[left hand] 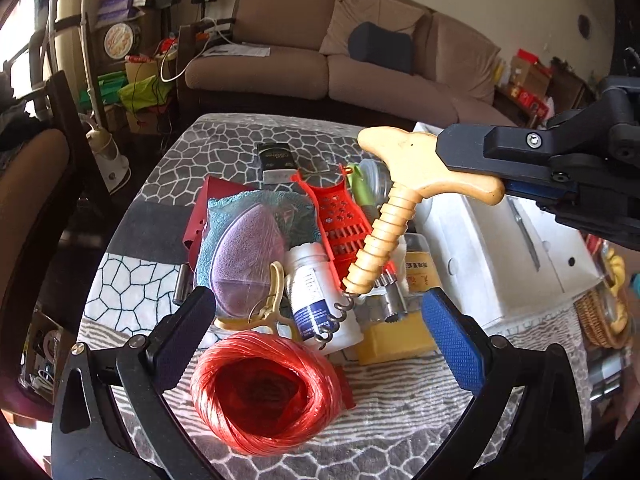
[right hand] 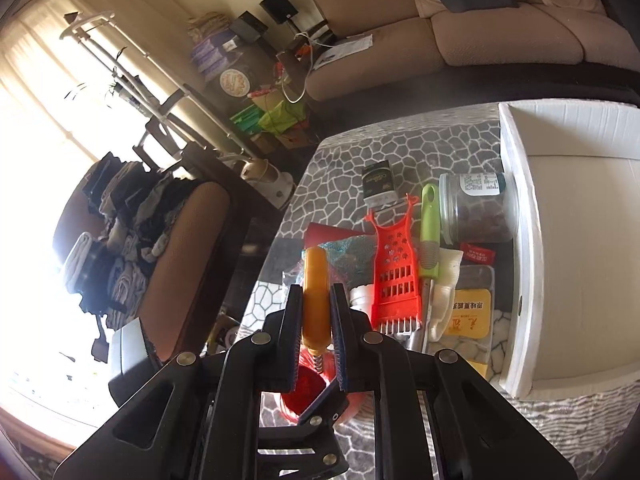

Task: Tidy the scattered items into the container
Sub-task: 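Grasp the yellow-handled corkscrew from the pile with the right gripper, then lower the corkscrew into the white box and open the right gripper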

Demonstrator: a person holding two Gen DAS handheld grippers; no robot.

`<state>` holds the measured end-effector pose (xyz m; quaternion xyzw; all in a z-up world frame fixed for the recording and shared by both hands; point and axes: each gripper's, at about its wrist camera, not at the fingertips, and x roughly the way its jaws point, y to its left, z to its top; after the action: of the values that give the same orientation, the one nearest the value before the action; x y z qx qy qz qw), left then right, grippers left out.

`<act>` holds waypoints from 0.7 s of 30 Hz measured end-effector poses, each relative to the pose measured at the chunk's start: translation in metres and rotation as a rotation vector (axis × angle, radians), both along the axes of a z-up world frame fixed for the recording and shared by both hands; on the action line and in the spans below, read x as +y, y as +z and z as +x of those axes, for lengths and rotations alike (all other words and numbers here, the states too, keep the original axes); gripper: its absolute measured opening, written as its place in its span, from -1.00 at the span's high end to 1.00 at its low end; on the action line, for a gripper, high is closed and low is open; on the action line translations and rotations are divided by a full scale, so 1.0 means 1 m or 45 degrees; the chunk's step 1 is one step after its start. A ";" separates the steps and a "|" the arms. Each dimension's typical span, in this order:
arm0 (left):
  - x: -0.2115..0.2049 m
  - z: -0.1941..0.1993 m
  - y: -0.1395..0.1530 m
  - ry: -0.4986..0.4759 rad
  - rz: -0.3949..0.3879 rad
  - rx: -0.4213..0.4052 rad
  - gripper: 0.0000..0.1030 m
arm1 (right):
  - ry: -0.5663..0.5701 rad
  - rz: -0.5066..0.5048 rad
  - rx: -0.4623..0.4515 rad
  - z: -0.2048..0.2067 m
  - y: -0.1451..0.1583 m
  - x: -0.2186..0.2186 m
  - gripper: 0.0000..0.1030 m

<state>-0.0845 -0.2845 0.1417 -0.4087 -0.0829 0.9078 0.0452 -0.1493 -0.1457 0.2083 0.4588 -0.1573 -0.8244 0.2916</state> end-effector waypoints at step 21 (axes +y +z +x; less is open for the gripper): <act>0.200 -0.020 0.060 -0.308 -0.072 0.066 -1.00 | -0.313 0.073 0.138 0.000 0.061 0.212 0.76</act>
<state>-0.1043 -0.0840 0.2015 -0.3932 -0.0063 0.9079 0.1451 -0.1490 0.0663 0.2688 0.3990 -0.1727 -0.8817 0.1831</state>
